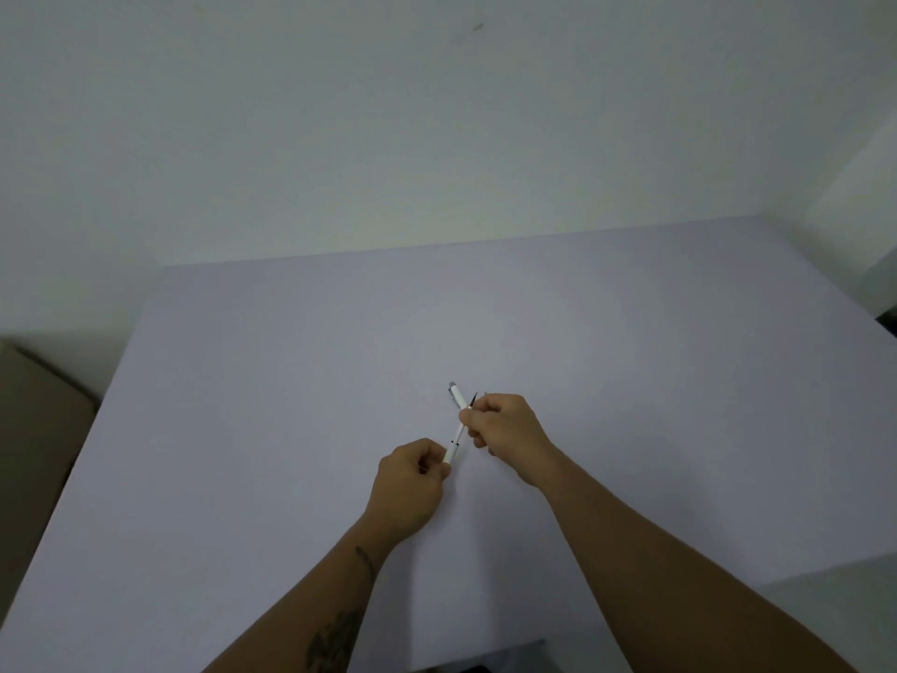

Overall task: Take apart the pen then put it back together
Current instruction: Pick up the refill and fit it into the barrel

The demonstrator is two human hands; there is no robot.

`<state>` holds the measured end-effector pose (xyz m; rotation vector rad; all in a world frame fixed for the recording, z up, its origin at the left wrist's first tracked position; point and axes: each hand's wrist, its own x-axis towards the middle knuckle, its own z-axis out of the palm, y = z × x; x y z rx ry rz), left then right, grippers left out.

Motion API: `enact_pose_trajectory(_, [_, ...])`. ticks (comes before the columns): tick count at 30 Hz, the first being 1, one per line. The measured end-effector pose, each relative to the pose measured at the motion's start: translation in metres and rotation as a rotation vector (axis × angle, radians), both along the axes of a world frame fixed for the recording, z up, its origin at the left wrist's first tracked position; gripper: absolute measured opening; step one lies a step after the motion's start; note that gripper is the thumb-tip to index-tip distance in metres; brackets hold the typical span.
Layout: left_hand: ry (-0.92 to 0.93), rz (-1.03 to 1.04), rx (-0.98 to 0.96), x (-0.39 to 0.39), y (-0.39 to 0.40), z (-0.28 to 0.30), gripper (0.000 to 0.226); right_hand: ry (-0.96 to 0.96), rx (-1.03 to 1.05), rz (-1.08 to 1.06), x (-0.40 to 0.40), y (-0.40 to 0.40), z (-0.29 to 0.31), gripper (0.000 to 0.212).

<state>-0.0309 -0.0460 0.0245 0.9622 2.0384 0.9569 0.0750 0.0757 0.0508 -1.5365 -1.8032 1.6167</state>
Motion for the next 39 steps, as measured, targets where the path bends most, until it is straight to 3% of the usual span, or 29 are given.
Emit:
enact_pose_trajectory(12, [-0.009,0.053,-0.022,-0.010,0.004,-0.006,0.008,-0.086,-0.055,0.092,-0.002,0.011,-0.006,0.006])
enact_pose_trajectory(15, [-0.017,0.081,-0.043,-0.016,0.006,-0.008,0.008,-0.229,0.071,0.030,0.007,0.032,-0.014,0.013])
enact_pose_trajectory(20, [-0.022,0.096,-0.093,-0.021,0.011,-0.014,0.010,-0.473,0.215,0.128,0.009,0.057,-0.025,0.024])
enact_pose_trajectory(24, [-0.009,0.109,-0.130,-0.021,0.014,-0.018,0.010,-0.576,0.265,0.223,-0.006,0.067,-0.033,0.009])
enact_pose_trajectory(28, [-0.001,0.112,-0.151,-0.020,0.017,-0.021,0.010,-0.665,0.327,0.260,-0.016,0.072,-0.047,0.028])
enact_pose_trajectory(33, [0.006,0.118,-0.164,-0.020,0.018,-0.024,0.010,-0.701,0.391,0.266,-0.024,0.074,-0.053,0.035])
enact_pose_trajectory(39, [-0.006,0.126,-0.177,-0.019,0.018,-0.029,0.010,-0.680,0.346,0.245,-0.036,0.077,-0.051,0.021])
